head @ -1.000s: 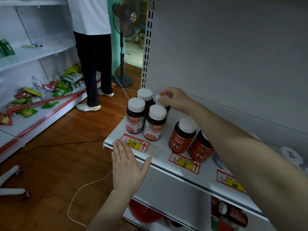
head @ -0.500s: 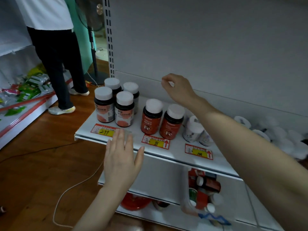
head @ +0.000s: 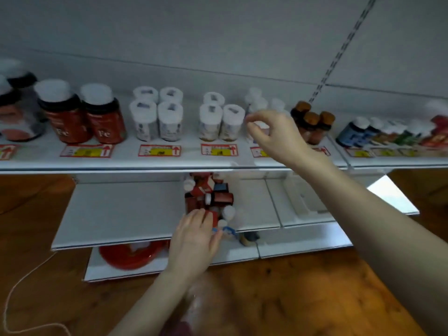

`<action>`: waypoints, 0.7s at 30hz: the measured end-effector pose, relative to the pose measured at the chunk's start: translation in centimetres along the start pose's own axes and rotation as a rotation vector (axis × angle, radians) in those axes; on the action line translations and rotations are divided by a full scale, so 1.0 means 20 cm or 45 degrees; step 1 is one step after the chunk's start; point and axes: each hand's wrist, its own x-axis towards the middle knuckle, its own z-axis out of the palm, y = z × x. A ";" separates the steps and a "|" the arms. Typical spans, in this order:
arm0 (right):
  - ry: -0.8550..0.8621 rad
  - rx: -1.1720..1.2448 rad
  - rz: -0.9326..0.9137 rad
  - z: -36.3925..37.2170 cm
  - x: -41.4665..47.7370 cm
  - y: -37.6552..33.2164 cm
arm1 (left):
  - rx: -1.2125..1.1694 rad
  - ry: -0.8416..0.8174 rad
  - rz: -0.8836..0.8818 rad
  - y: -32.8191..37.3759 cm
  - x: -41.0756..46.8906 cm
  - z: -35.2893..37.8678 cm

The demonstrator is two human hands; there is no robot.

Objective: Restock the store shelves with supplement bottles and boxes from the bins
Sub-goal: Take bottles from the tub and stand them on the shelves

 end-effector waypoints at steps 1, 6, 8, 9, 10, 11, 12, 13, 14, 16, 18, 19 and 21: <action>0.014 0.003 0.014 -0.03 -0.07 0.05 | -0.002 0.007 0.024 0.03 -0.03 0.04; -0.017 0.157 0.026 0.00 -0.35 0.23 | -0.049 0.011 0.022 0.09 -0.12 0.24; -0.069 0.198 0.000 0.11 -0.45 0.31 | 0.013 -0.157 -0.101 0.05 -0.14 0.34; -0.114 0.206 0.010 0.18 -0.50 0.35 | 0.046 -0.265 -0.141 0.01 -0.14 0.39; -0.168 0.218 0.042 0.26 -0.54 0.39 | 0.073 -0.343 -0.167 -0.03 -0.14 0.45; -0.231 0.232 0.088 0.35 -0.57 0.44 | 0.104 -0.373 -0.172 -0.08 -0.12 0.50; -0.292 0.243 0.135 0.45 -0.59 0.50 | 0.123 -0.396 -0.174 -0.12 -0.10 0.55; -0.344 0.243 0.162 0.55 -0.60 0.56 | 0.138 -0.398 -0.176 -0.18 -0.07 0.61; -0.391 0.231 0.167 0.65 -0.60 0.61 | 0.166 -0.377 -0.184 -0.23 -0.04 0.67; -0.475 0.194 0.170 0.84 -0.58 0.71 | 0.226 -0.309 -0.192 -0.33 0.03 0.78; -0.536 0.167 0.164 1.01 -0.55 0.80 | 0.215 -0.297 -0.182 -0.43 0.10 0.89; -0.567 0.150 0.158 1.08 -0.53 0.84 | 0.203 -0.305 -0.171 -0.48 0.12 0.94; -0.626 0.093 0.140 1.21 -0.47 0.92 | 0.196 -0.371 -0.136 -0.57 0.12 1.04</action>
